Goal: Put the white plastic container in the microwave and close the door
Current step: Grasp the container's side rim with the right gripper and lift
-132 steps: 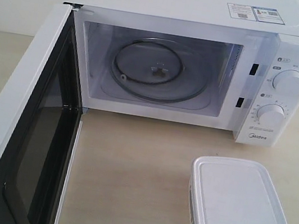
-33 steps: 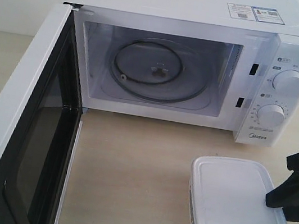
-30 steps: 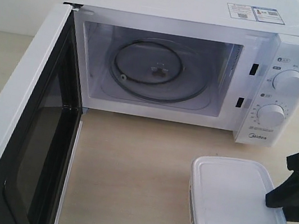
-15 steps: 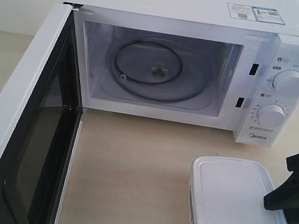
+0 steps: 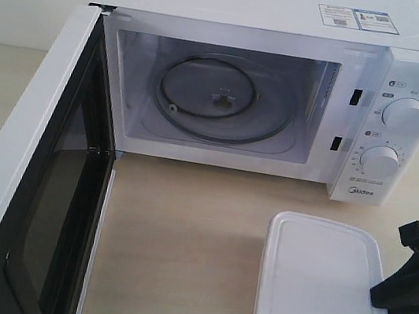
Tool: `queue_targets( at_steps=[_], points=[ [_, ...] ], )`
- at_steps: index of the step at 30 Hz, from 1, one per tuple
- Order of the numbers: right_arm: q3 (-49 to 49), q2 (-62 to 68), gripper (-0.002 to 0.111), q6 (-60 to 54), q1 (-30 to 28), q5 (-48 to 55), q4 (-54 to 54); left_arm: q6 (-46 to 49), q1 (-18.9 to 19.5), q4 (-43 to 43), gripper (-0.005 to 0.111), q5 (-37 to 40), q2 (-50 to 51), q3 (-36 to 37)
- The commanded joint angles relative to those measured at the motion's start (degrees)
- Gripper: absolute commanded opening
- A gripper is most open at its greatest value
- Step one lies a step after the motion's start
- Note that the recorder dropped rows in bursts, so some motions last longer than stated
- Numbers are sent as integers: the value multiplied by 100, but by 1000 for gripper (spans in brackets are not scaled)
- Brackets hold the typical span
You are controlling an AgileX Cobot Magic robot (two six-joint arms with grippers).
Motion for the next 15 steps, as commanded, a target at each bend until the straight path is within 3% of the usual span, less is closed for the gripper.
queue_targets(
  at_steps=[1,10,15],
  points=[
    [-10,116,0,-94,-4,37,-20,43,21,2,4,-22,-15,20],
    [-10,94,0,-173,-4,236,249,43,21,2,4,-22,-15,20],
    [199,-371,0,-650,-4,350,1239,43,21,2,4,-22,-15,20]
  ],
)
